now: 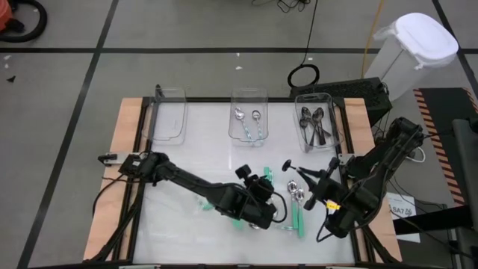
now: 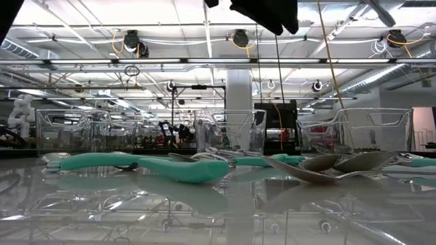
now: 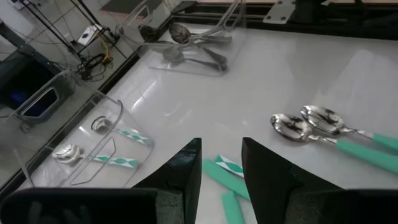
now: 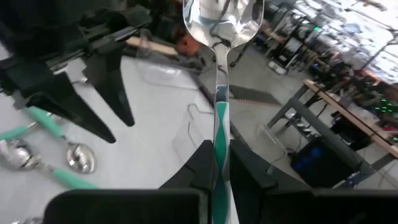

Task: Sort silverware by color (type)
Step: Put the white-green spoon into the middle transparent bin

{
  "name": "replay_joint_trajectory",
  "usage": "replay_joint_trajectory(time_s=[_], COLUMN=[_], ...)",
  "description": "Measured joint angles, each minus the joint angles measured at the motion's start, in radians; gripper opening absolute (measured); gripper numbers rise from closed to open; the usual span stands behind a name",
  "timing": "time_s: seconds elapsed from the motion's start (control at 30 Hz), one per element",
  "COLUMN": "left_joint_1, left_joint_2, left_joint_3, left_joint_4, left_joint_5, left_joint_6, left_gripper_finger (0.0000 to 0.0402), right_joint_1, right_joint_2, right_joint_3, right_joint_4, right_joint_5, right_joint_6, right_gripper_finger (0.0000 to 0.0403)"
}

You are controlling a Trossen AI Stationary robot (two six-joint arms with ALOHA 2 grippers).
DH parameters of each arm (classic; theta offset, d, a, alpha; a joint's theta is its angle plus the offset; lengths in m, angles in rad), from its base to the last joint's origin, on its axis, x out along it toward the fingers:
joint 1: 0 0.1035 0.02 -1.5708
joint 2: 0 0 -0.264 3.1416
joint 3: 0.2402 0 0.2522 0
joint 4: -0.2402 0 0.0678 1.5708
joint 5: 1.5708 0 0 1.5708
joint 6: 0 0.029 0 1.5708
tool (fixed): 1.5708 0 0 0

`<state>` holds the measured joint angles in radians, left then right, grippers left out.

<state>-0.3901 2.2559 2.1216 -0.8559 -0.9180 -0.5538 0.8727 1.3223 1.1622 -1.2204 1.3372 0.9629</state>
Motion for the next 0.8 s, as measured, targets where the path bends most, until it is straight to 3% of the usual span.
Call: replay_joint_trajectory(time_s=[0.27, 0.63, 0.73, 0.8], left_joint_1=[0.014, 0.0, -0.003, -0.006], left_joint_2=[0.0, 0.0, 0.0, 0.0], left_joint_3=[0.0, 0.0, 0.0, 0.0], left_joint_4=[-0.017, -0.105, -0.142, -0.162], left_joint_5=[0.022, 0.027, 0.028, 0.028], left_joint_6=[0.015, -0.009, -0.036, -0.054], left_gripper_finger=[0.0116, 0.0116, 0.0116, 0.0116], right_joint_1=[-0.042, -0.196, -0.247, -0.276], right_joint_2=[0.0, 0.0, 0.0, 0.002], right_joint_3=[-0.054, -0.055, -0.055, -0.055], right_joint_4=[0.004, 0.021, 0.106, 0.234], right_joint_5=[0.081, 0.107, 0.08, 0.045], right_joint_6=[0.175, 0.175, 0.118, -0.016], right_gripper_finger=[0.0024, 0.0024, 0.0024, 0.0024])
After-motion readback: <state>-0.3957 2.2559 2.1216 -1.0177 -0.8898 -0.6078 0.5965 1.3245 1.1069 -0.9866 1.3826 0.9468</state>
